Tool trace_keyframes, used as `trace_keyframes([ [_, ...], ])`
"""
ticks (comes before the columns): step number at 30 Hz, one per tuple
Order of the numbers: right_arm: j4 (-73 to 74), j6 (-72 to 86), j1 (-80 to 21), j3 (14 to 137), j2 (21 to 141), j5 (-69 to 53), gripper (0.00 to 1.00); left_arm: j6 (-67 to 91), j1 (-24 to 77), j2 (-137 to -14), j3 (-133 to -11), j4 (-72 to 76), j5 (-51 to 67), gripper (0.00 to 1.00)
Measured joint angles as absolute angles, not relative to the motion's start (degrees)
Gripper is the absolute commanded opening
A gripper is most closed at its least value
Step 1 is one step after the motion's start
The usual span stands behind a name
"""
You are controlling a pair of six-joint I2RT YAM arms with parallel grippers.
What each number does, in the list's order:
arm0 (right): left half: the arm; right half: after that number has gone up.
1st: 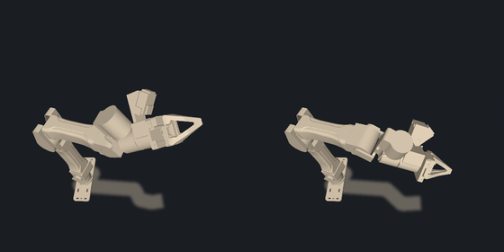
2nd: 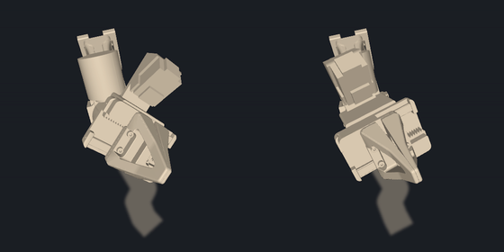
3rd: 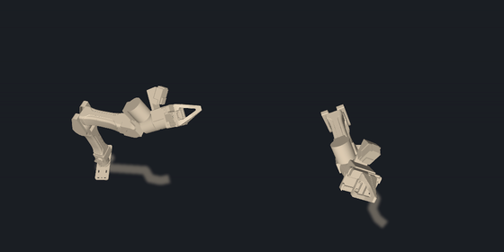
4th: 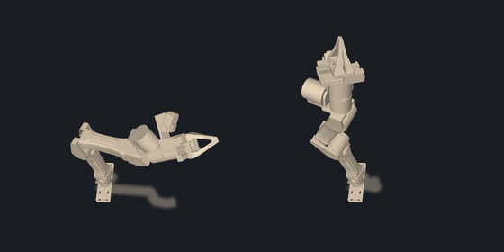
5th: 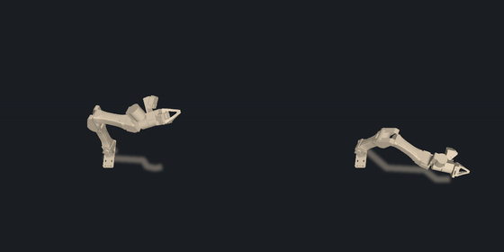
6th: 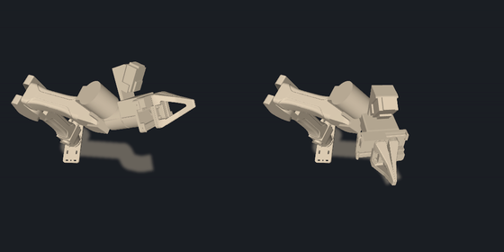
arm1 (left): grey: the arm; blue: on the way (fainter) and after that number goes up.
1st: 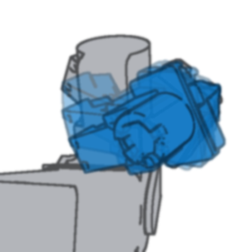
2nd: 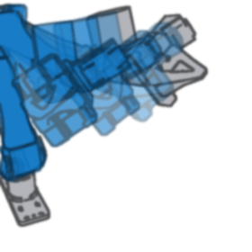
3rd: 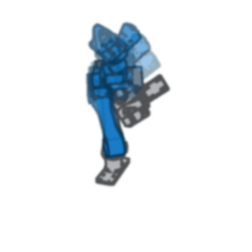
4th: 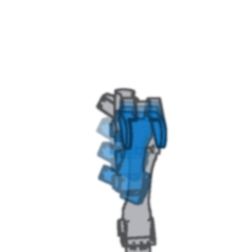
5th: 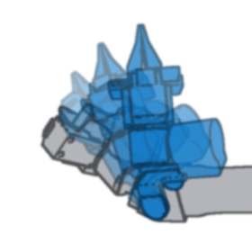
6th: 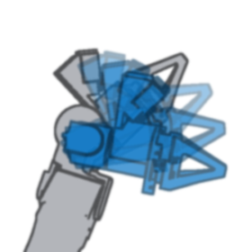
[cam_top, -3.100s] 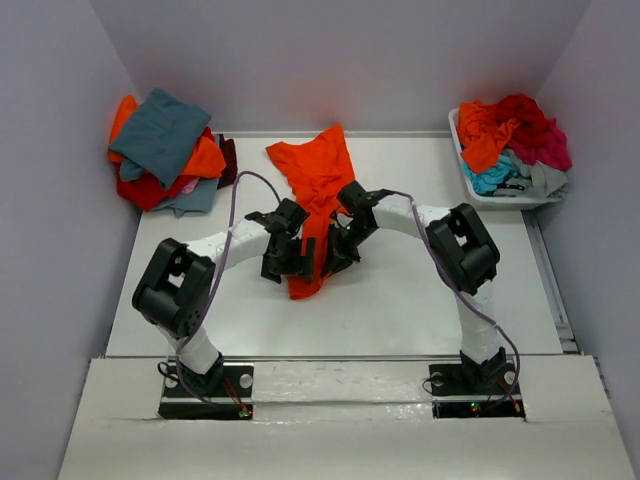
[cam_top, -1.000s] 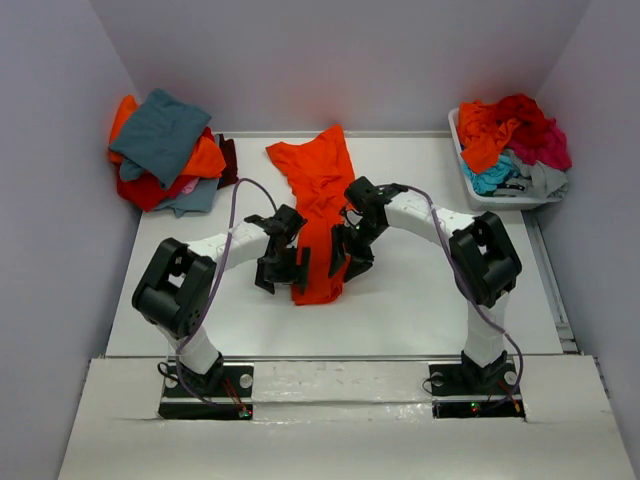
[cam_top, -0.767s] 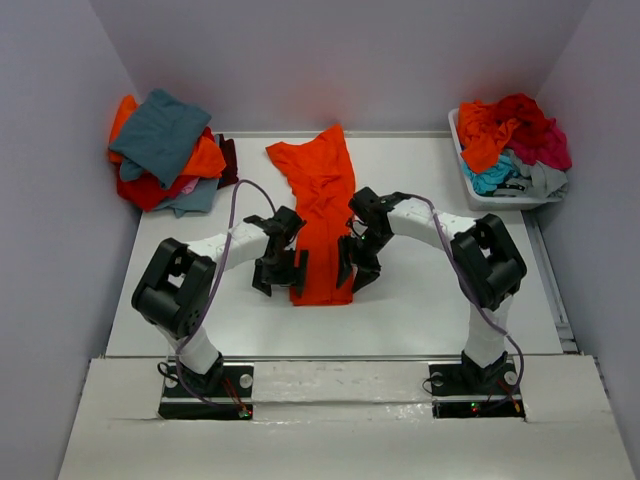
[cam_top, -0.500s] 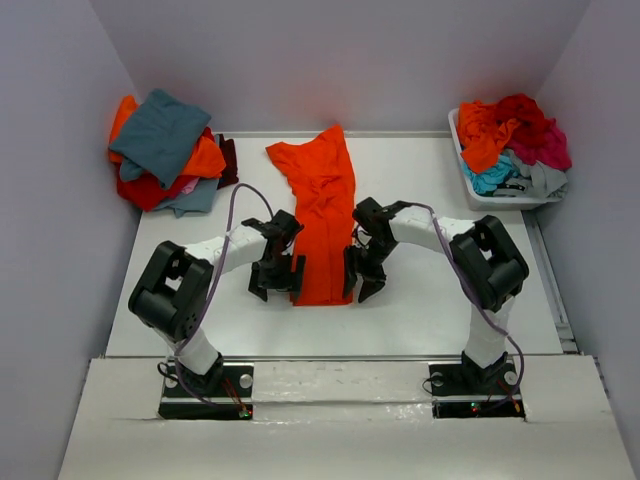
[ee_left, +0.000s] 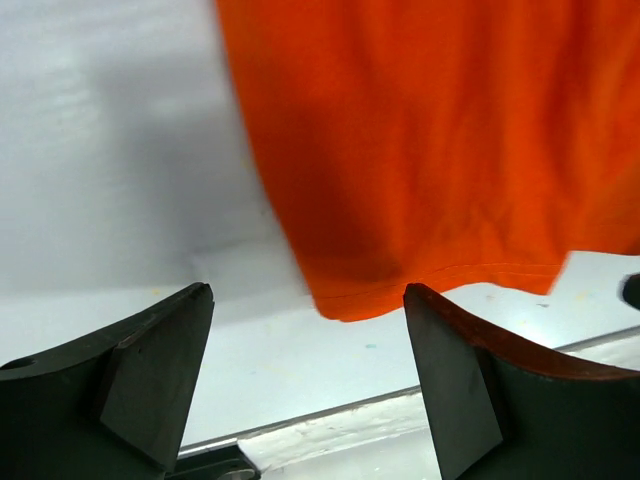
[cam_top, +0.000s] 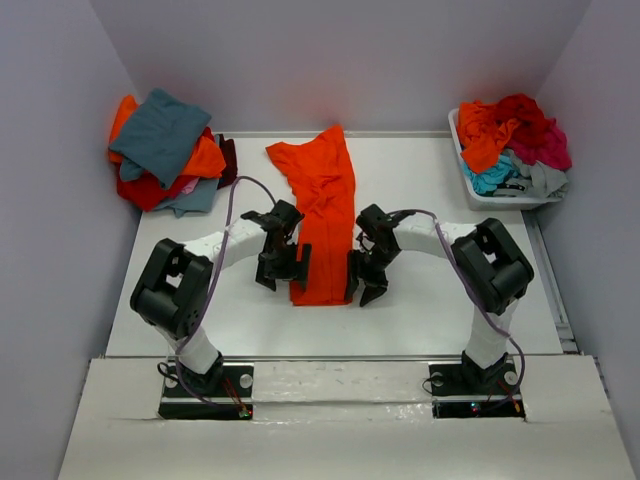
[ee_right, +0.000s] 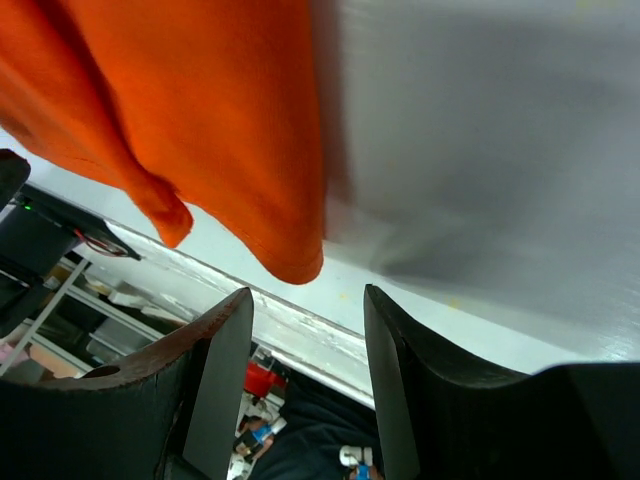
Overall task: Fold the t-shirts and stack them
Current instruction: Grab the bottom of the folded rectangular tshirt with both arms
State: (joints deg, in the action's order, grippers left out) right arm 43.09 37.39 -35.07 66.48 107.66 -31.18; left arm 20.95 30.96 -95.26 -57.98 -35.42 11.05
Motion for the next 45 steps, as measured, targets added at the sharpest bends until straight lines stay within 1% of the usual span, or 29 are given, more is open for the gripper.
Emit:
trace_keyframes([
  [8, 38.5, 39.4, -32.9, 62.7, 104.7, -31.0, 0.55, 20.9, 27.4, -95.1, -59.1, -30.0, 19.2, 0.89],
  [19, 31.1, 42.9, -30.7, 57.6, 104.7, -34.5, 0.55, 21.4, 23.4, -93.1, -51.2, -24.2, 28.8, 0.89],
  [24, 25.9, 45.6, -29.5, 54.3, 103.9, -37.3, 0.55, 22.8, 21.6, -91.3, -46.2, -18.6, 36.6, 0.89],
  [33, 16.5, 50.5, -29.3, 50.4, 102.6, -38.8, 0.54, 27.0, 19.6, -90.5, -37.7, -7.1, 49.1, 0.89],
  [37, 12.2, 52.5, -29.3, 48.8, 102.3, -39.4, 0.54, 28.7, 19.3, -90.3, -35.6, -4.4, 51.5, 0.89],
  [45, 7.1, 55.3, -29.3, 47.0, 102.2, -40.0, 0.52, 31.3, 18.1, -89.3, -33.6, -2.8, 51.8, 0.89],
])
